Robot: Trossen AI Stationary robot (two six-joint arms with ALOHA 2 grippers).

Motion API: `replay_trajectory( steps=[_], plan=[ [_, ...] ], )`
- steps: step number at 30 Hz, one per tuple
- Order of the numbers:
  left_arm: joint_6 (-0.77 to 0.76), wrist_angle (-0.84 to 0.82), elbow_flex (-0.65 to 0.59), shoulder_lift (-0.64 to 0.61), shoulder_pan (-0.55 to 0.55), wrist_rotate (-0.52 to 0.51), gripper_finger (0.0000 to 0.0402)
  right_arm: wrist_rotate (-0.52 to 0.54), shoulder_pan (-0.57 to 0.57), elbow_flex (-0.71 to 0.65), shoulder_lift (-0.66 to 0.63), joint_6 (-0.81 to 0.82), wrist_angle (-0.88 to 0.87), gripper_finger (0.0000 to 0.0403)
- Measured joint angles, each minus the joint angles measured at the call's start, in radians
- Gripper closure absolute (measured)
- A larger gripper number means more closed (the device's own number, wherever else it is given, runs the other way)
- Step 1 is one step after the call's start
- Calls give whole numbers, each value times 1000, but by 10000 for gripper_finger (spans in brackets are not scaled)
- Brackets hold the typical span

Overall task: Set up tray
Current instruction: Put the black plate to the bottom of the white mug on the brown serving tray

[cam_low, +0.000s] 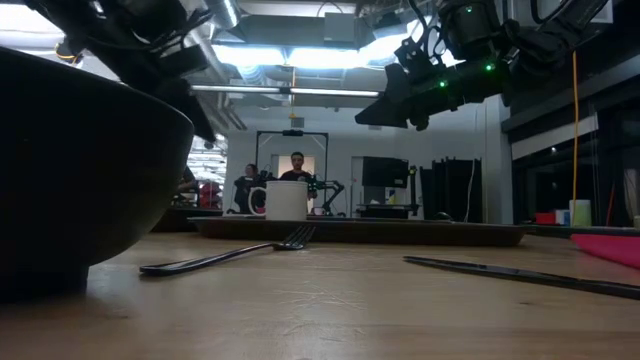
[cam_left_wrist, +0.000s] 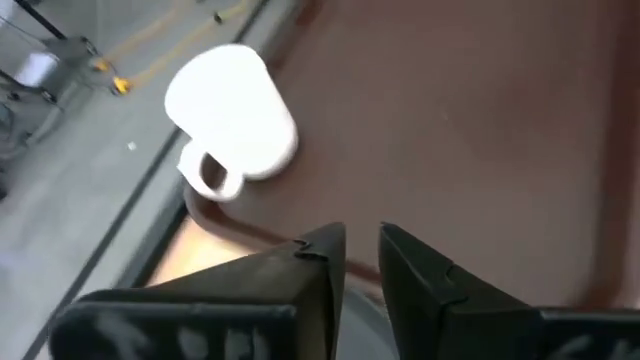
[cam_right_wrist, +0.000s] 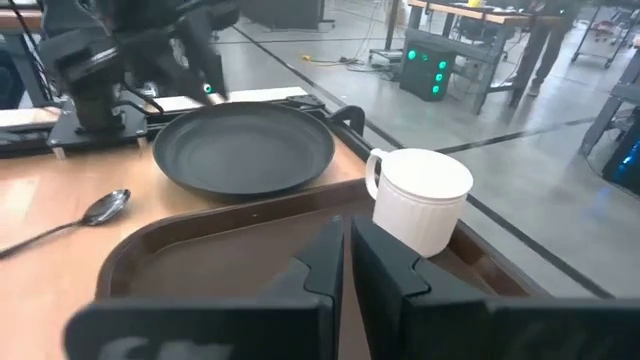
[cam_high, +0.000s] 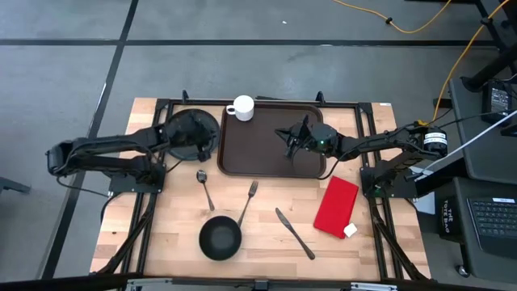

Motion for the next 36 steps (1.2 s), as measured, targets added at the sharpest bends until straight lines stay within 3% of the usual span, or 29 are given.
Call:
replay_trajectory(
  steps=[10, 25, 36],
  plan=[
    [-192, -182, 0, -57, -146, -68, 342, -1, 0, 0, 0, 1, -2, 373],
    [-353, -302, 0, -58, -260, -141, 276, -1, 0, 0, 0, -5, -15, 373],
    [-420, -326, 0, 47, -290, -167, 254, -1, 0, 0, 0, -14, -24, 373]
  ],
)
